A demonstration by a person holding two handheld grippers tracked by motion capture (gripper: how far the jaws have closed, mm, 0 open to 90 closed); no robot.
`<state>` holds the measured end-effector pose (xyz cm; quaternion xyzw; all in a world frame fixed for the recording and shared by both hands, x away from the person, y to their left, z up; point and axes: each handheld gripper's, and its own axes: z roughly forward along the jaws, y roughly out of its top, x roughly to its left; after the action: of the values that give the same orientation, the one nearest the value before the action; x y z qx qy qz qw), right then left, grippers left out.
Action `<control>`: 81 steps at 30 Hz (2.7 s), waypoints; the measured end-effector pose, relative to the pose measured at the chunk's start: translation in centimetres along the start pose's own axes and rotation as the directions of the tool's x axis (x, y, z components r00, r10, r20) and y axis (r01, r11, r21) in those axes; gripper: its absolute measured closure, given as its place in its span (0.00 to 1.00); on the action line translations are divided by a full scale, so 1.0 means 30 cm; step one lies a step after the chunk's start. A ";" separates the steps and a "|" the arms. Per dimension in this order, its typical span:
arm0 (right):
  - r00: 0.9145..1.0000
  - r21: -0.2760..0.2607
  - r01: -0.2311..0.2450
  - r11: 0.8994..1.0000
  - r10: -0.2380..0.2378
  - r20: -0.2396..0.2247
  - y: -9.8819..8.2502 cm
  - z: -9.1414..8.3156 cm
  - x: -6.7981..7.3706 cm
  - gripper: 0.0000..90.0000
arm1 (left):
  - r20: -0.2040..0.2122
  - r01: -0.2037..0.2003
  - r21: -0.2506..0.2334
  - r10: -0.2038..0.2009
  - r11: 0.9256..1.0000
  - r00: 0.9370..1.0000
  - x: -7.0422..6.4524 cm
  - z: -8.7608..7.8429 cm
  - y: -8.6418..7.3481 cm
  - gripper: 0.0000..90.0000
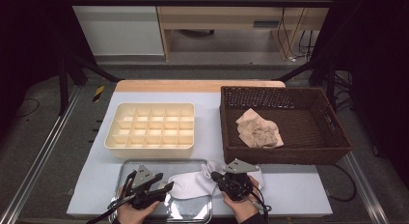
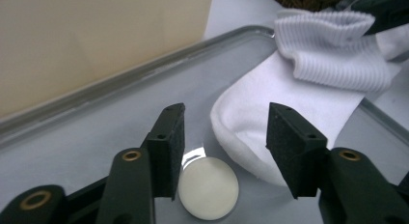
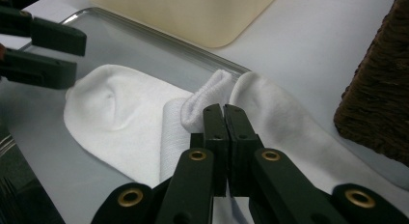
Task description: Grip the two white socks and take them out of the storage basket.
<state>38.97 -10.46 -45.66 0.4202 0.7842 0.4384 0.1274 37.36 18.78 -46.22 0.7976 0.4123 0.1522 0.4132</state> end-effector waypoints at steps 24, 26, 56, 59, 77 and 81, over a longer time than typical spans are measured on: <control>1.000 -0.021 -0.006 1.000 0.006 0.005 0.002 -0.012 -0.003 0.99 | 0.030 -0.018 0.039 0.017 0.999 0.999 -0.008 0.009 -0.015 0.96; 1.000 -0.039 -0.015 0.999 0.015 0.006 0.006 -0.029 -0.006 0.99 | 0.017 -0.018 0.035 0.018 0.999 1.000 0.011 -0.018 -0.016 0.97; 0.984 0.046 -0.088 0.995 0.080 0.157 -0.038 -0.070 -0.168 0.74 | -0.077 0.044 0.042 -0.041 0.998 0.996 0.150 -0.093 -0.073 0.80; 0.984 0.093 -0.080 0.992 0.063 0.168 -0.048 -0.043 -0.182 0.68 | -0.077 0.044 0.041 -0.041 0.998 0.996 0.151 -0.092 -0.073 0.79; 0.975 0.184 -0.044 0.982 0.002 0.220 -0.046 -0.075 -0.214 1.00 | -0.065 0.062 0.065 -0.058 0.996 0.996 0.162 -0.084 -0.081 0.95; 0.967 0.160 -0.071 0.985 0.029 0.253 -0.056 -0.124 -0.256 1.00 | -0.072 0.059 0.061 -0.054 0.996 0.996 0.162 -0.085 -0.081 0.95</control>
<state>40.67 -18.97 -46.13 0.5010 0.7851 0.3177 0.1782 37.57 24.72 -47.05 0.7923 0.4536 0.1555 0.3772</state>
